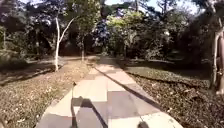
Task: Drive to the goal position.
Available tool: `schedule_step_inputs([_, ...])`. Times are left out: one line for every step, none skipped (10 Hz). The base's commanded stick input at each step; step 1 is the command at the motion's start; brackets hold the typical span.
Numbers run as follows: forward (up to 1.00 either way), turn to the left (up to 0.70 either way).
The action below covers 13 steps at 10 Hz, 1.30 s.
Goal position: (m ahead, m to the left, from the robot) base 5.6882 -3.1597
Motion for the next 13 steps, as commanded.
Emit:
schedule_step_inputs([0.5,0.0])
schedule_step_inputs([0.5,0.0])
schedule_step_inputs([0.5,0.0])
schedule_step_inputs([0.5,0.0])
schedule_step_inputs([0.5,0.0])
schedule_step_inputs([0.5,0.0])
schedule_step_inputs([0.5,0.0])
schedule_step_inputs([0.5,0.0])
schedule_step_inputs([0.5,0.0])
schedule_step_inputs([0.5,0.0])
schedule_step_inputs([0.5,0.0])
schedule_step_inputs([0.5,0.0])
schedule_step_inputs([0.5,0.0])
